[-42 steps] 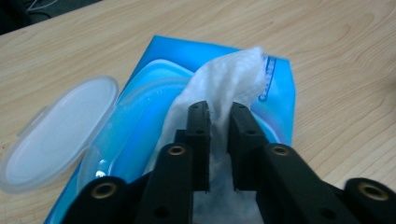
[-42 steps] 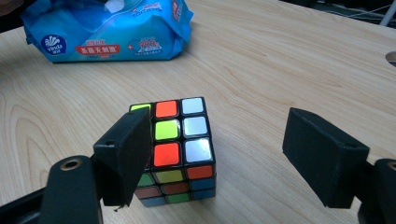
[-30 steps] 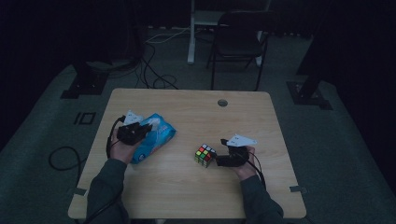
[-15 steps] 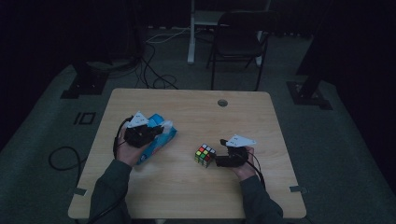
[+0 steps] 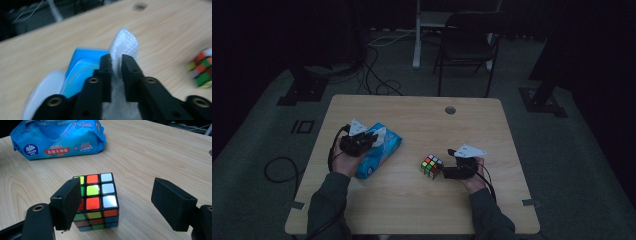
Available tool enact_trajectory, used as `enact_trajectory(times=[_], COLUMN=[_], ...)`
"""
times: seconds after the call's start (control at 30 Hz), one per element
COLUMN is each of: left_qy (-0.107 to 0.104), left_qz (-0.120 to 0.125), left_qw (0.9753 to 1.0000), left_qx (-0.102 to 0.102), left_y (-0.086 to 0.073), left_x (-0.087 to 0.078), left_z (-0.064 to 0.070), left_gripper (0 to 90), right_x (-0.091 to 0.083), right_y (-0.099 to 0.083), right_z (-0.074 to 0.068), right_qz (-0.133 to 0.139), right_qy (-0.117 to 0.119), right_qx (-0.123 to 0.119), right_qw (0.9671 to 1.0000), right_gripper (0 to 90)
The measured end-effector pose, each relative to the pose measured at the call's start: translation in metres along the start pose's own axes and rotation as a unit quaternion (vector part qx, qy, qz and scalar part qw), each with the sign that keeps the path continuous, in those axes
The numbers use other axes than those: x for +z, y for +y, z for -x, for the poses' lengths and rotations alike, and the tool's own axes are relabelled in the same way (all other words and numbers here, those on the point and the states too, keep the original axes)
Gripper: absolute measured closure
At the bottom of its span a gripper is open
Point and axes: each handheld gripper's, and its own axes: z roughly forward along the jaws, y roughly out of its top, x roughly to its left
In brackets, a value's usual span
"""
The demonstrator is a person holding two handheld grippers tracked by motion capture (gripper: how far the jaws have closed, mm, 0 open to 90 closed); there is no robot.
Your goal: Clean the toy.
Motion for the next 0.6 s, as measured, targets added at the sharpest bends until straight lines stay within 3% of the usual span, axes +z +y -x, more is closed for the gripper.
enact_trajectory(times=[0.13,0.27,0.43,0.47,0.5,0.6], left_qy=[-0.005,-0.022,-0.016,-0.010,-0.012,-0.019], left_qz=[-0.023,-0.035,-0.052,-0.058,-0.058,-0.057], left_qw=[0.9996,0.9991,0.9985,0.9982,0.9981,0.9980], left_qx=[-0.013,-0.008,-0.001,-0.016,-0.019,-0.020], left_y=[-0.010,-0.017,-0.023,-0.028,-0.028,-0.028], left_x=[0.008,0.011,0.016,0.018,0.018,0.017], left_z=[-0.001,0.002,0.003,0.000,-0.002,-0.004], left_gripper=[54.6,44.8,43.8,51.5,55.7,59.8], right_x=[0.001,0.001,0.001,0.000,0.000,0.000], right_y=[0.000,0.000,0.000,0.000,0.000,0.000], right_z=[0.000,-0.001,-0.001,-0.001,-0.001,0.000], right_qz=[0.000,0.000,0.000,0.000,0.000,0.001], right_qy=[0.001,0.002,0.002,0.002,0.002,0.002], right_qx=[-0.001,-0.002,-0.002,-0.002,-0.002,-0.001], right_qw=[1.0000,1.0000,1.0000,1.0000,1.0000,1.0000], right_gripper=[24.2,24.1,24.1,24.1,24.1,24.1])
